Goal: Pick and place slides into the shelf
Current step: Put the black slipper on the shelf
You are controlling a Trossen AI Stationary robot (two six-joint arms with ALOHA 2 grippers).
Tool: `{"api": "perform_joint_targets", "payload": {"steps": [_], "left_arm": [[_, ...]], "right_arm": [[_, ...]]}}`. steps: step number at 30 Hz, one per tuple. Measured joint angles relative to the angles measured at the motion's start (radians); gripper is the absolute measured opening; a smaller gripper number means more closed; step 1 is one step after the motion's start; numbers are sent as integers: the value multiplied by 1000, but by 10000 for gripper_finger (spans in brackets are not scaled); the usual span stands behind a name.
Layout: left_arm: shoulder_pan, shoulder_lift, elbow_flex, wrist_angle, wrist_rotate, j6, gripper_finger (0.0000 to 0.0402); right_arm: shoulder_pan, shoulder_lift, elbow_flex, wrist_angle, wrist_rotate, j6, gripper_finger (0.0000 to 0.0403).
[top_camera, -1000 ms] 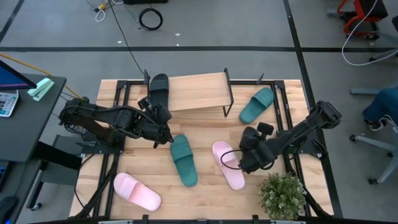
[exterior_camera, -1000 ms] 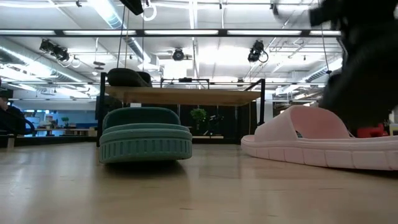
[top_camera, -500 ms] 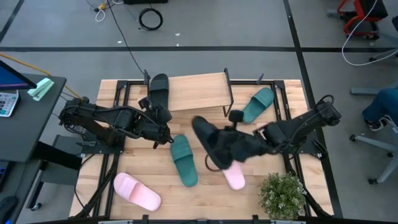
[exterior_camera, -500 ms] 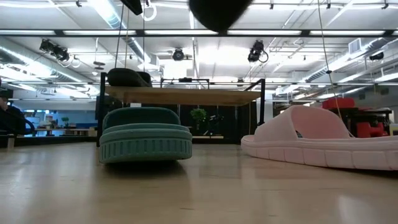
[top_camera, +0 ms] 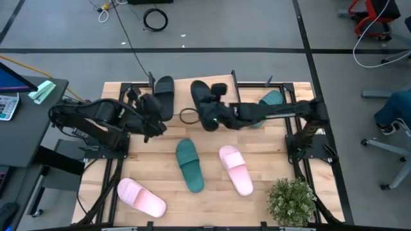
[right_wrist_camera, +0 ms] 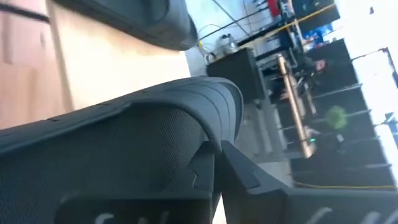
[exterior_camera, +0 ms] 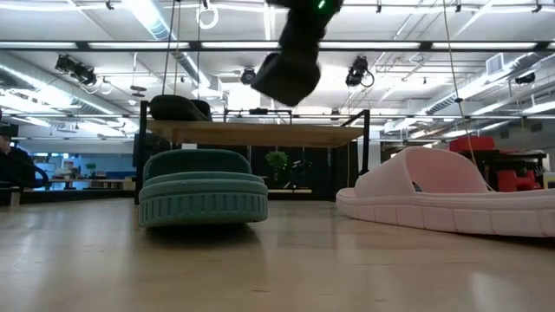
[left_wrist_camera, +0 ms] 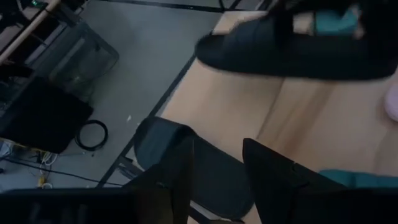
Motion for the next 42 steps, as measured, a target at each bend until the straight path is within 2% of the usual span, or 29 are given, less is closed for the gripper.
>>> {"api": "perform_joint_targets", "payload": {"steps": [3, 7, 11, 15, 20, 30, 37, 42], "left_arm": [[16, -18, -2, -5, 1, 4, 139], [26, -30, -1, -7, 2, 8, 136], [31, -32, -1, -9, 0, 9, 136], [32, -32, -1, -14, 0, 12, 141], [34, -32, -1, -15, 0, 32, 147], [34, -32, -1, -16, 0, 32, 135], [34, -31, -1, -14, 0, 33, 137], [34, -31, -1, -14, 0, 34, 144]], "right_arm": [[-30, 77, 0, 144, 19, -133, 9], [-65, 169, 1, 332, 100, -306, 10], [-101, 234, 37, 404, 95, -351, 10], [-125, 276, 98, 416, 44, -348, 12], [-139, 306, 194, 409, -75, -300, 12], [-191, 341, 351, 407, -110, -240, 13], [-252, 376, 373, 391, -197, -120, 13], [-265, 404, 373, 386, -204, -116, 13]]}}
